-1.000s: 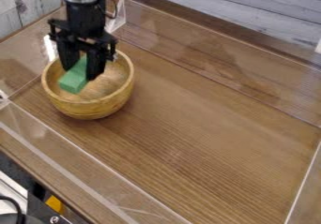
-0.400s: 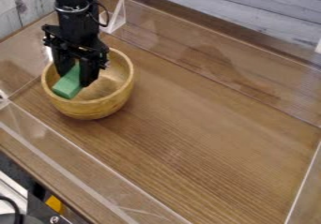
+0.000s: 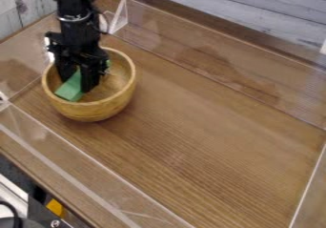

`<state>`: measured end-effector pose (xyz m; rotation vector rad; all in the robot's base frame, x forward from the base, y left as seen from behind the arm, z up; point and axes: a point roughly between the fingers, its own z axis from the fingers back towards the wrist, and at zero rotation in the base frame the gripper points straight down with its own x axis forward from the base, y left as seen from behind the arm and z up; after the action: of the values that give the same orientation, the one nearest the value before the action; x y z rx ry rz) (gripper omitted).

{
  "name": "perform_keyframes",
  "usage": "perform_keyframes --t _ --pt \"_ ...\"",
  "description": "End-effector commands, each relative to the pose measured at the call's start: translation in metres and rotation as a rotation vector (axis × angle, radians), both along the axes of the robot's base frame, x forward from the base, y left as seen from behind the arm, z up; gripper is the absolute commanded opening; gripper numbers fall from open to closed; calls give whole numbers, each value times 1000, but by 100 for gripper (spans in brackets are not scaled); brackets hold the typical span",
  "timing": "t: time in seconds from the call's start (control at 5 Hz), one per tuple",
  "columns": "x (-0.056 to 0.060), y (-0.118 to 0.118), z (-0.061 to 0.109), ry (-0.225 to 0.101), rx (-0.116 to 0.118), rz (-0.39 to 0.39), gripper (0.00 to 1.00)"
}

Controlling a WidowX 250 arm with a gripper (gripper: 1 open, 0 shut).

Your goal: Remove the green block from inside the brown bowl and put it on the table

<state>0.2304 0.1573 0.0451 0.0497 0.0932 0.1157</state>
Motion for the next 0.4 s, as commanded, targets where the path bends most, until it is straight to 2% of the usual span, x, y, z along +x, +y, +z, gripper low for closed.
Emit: perform_keyframes --t 0.0,0.2 --pt "-4 15 -1 -28 15 -13 0" --pt "-8 16 4 -28 13 53 0"
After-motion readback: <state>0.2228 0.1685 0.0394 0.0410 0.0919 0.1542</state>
